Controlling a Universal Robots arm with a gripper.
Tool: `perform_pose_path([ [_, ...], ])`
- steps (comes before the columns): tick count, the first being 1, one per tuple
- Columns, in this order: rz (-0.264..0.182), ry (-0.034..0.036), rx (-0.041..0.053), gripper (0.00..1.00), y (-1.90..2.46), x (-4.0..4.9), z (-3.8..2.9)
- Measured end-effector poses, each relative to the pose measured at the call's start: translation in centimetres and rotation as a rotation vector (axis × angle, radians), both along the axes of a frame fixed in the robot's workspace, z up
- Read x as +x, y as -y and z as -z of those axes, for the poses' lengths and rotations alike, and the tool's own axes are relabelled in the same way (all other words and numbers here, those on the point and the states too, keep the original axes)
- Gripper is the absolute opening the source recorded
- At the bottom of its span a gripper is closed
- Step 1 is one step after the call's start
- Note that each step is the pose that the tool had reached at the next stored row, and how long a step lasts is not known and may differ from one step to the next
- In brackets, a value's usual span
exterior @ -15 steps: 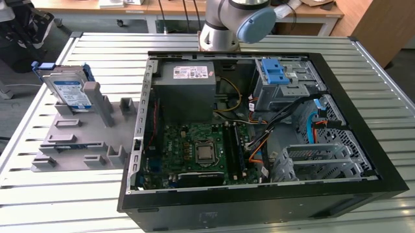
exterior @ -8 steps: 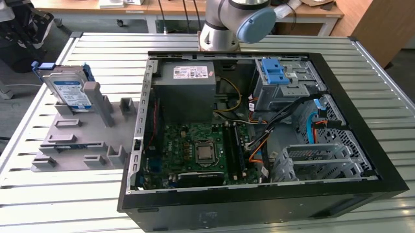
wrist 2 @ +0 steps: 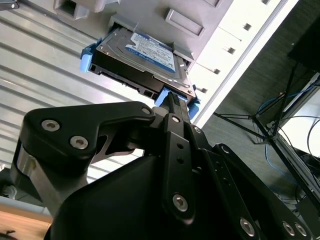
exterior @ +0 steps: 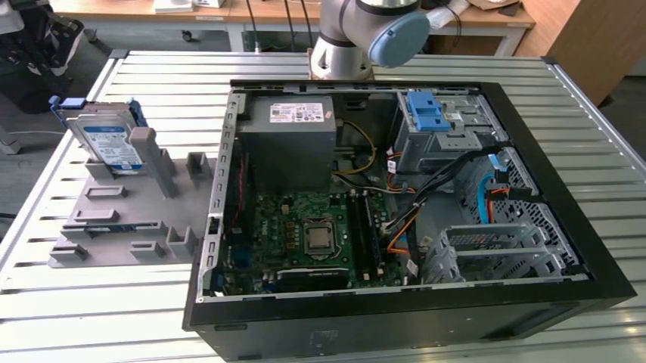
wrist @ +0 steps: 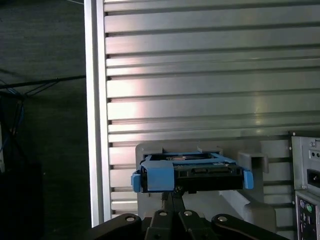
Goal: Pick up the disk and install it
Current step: 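Pick up the disk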
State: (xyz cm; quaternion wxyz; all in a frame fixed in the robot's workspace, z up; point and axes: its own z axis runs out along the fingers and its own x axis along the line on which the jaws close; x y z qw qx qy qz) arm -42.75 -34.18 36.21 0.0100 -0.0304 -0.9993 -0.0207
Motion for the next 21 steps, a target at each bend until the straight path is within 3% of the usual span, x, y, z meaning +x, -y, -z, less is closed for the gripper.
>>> perform_pose_path([
  [21, -0.07, 0.0, 0.0, 0.11, 0.0, 0.0, 0.0],
])
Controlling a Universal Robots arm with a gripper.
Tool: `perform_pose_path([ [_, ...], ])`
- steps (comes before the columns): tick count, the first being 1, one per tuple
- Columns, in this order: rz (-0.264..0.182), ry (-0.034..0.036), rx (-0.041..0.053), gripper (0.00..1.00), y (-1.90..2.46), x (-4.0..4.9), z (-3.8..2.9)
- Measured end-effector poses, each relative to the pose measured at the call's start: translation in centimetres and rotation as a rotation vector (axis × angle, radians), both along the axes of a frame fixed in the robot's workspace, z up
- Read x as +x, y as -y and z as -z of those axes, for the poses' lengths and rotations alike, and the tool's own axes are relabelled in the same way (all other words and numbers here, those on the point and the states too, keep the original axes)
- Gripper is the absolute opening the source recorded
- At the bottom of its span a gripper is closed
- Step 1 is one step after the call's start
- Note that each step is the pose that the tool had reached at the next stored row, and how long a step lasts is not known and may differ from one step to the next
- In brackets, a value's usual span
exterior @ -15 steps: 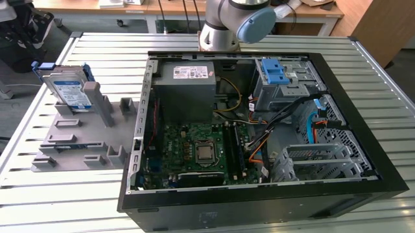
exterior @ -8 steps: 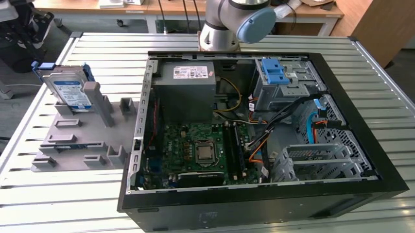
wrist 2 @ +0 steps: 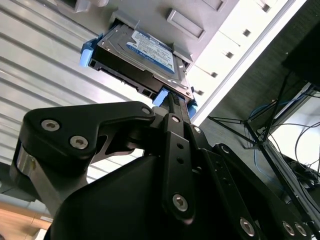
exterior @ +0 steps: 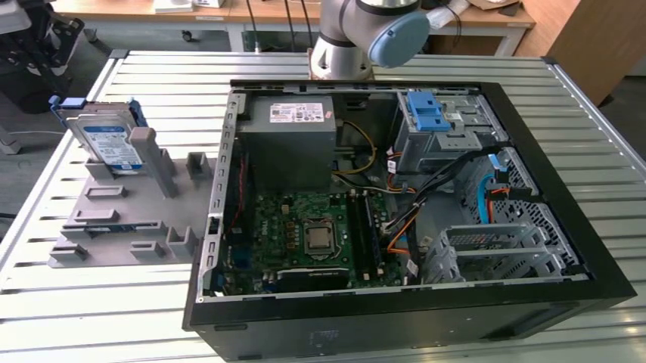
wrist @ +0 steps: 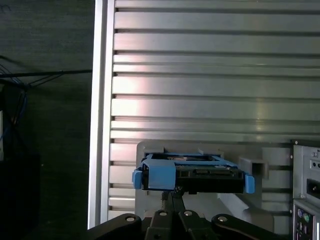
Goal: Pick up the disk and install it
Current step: 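Pick up the disk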
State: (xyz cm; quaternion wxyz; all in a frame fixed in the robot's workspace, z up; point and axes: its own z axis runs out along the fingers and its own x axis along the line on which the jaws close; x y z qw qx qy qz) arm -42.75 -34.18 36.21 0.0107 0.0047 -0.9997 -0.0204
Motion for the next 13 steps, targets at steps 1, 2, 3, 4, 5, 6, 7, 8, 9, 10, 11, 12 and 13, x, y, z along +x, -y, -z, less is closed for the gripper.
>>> perform_pose_path([
  [1, -0.004, 0.0, 0.0, 0.11, 0.0, 0.0, 0.0],
  [2, -0.007, 0.0, 0.0, 0.11, 0.0, 0.0, 0.0],
  [3, -0.011, -0.0001, 0.0, 0.11, 0.0, 0.0, 0.0],
  [4, -0.015, 0.0, 0.0, 0.11, 0.0, 0.0, 0.0],
  [5, -0.018, 0.0, -0.0001, 0.11, 0.0, 0.0, 0.0],
  [6, -0.022, 0.0, 0.0, 0.11, 0.0, 0.0, 0.0],
  [7, -0.025, 0.0, 0.0, 0.11, 0.0, 0.0, 0.0],
  [8, -0.029, 0.0, 0.0, 0.11, 0.0, 0.0, 0.0],
  [9, -0.032, -0.0001, 0.0, 0.11, 0.0, 0.0, 0.0],
  [10, -0.036, -0.0001, 0.0, 0.11, 0.0, 0.0, 0.0],
  [11, -0.04, -0.0001, 0.0, 0.11, 0.0, 0.0, 0.0],
  [12, -0.043, -0.0001, -0.0001, 0.11, 0.0, 0.0, -0.01],
  [13, -0.047, -0.0001, 0.0, 0.11, 0.0, 0.0, 0.0],
])
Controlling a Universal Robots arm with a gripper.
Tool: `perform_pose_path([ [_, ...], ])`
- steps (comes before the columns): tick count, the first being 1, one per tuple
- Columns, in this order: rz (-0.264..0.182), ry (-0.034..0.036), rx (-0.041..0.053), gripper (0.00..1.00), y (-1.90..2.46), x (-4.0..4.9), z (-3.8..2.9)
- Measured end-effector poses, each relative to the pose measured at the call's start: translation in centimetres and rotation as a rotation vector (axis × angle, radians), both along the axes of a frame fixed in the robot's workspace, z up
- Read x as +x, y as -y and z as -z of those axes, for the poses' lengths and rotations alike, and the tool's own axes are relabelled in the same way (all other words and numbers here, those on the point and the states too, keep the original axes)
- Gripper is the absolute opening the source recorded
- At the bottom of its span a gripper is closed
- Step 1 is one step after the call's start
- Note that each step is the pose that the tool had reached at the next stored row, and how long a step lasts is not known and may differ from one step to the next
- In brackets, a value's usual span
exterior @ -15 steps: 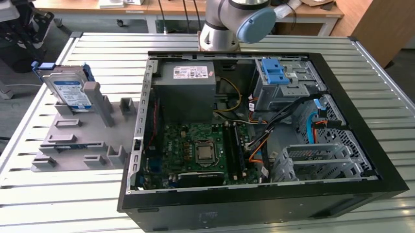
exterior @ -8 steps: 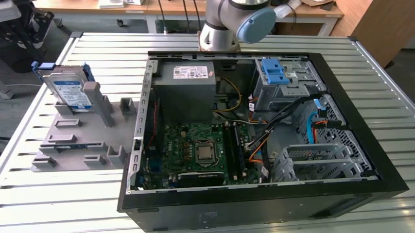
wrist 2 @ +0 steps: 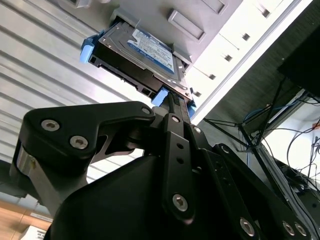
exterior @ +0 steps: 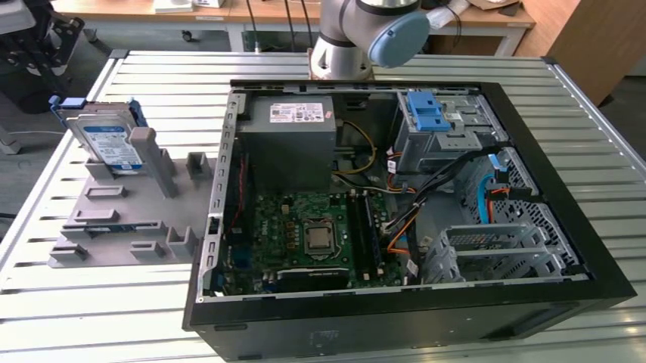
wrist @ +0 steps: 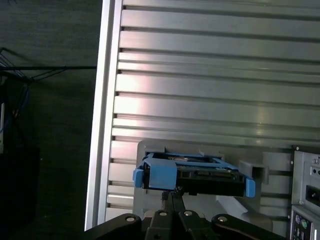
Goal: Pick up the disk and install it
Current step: 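Pick up the disk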
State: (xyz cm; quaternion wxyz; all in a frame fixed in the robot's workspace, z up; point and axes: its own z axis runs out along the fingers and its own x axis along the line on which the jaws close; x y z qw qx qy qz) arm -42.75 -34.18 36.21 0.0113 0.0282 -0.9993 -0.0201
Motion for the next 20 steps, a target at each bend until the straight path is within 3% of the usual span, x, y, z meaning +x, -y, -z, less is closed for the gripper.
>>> perform_pose_path([
  [20, -0.082, 0.0, 0.0, 0.11, 0.0, 0.0, 0.0],
])
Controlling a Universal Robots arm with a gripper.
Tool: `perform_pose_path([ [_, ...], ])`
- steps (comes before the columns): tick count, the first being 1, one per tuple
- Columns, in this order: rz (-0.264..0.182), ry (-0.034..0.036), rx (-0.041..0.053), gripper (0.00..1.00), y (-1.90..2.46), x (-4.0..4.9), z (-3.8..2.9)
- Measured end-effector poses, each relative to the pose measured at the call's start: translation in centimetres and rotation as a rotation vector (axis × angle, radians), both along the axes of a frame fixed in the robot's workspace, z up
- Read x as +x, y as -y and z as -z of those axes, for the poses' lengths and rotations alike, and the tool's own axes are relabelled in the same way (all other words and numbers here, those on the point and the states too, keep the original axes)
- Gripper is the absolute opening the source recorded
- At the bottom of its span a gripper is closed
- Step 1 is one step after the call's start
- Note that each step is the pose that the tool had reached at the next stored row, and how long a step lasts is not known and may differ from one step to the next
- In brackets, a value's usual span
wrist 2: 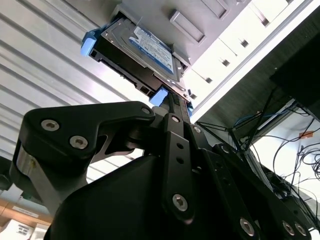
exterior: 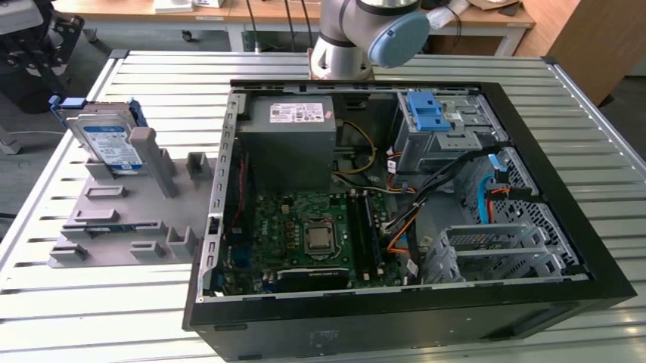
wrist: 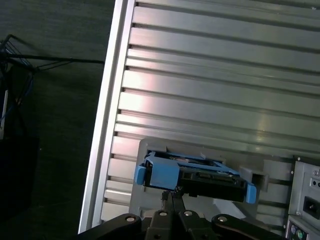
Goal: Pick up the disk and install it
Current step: 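Pick up the disk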
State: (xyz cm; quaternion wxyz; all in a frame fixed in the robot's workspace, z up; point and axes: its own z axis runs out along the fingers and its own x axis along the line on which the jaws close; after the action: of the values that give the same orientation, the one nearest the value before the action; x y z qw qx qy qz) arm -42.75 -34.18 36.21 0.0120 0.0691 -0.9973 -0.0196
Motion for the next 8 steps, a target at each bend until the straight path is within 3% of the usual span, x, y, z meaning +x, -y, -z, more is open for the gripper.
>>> perform_pose_path([
  [8, -0.049, -0.0001, 0.0, 0.11, 0.0, 0.0, 0.0],
])
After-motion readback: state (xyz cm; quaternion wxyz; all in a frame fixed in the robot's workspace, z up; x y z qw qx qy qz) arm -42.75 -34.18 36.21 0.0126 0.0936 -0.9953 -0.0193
